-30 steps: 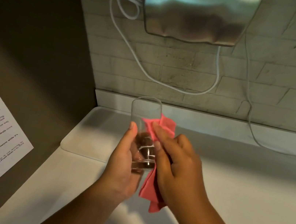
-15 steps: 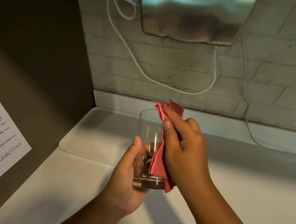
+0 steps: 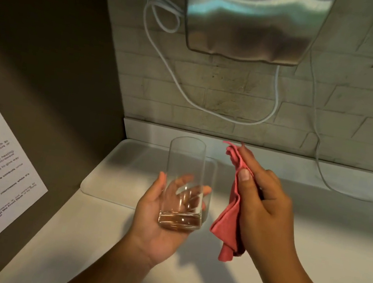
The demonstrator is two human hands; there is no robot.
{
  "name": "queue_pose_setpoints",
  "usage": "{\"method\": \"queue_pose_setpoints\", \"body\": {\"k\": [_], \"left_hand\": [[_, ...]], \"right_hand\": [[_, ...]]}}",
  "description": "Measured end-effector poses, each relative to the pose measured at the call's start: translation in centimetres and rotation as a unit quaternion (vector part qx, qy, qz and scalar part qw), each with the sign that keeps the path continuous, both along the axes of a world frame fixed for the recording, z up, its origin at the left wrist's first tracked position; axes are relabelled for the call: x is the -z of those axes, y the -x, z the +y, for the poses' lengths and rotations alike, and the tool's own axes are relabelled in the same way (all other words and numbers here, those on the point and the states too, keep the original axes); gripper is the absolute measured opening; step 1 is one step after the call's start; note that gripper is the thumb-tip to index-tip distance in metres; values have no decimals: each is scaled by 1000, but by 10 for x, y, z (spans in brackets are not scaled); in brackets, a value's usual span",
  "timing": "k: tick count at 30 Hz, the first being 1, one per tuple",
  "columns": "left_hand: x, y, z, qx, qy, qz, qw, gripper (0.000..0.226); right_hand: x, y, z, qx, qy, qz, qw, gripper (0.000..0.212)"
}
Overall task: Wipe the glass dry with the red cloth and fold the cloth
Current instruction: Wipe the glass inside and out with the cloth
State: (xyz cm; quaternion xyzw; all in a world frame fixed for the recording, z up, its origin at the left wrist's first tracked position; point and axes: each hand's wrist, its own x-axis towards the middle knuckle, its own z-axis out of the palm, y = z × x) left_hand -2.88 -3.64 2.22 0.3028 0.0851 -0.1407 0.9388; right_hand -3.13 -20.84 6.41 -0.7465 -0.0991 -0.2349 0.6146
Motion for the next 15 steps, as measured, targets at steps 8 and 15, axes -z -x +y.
{"method": "queue_pose_setpoints", "body": {"k": [8,15], "left_hand": [[1,-5,-7,-35,-96,-23,995,78],[-1,0,-8,5,-175,-47,983,59]], "right_hand": [[1,13,20,10,90,-60,994,36],[-8,32,40,24,386,-91,918,46]]}}
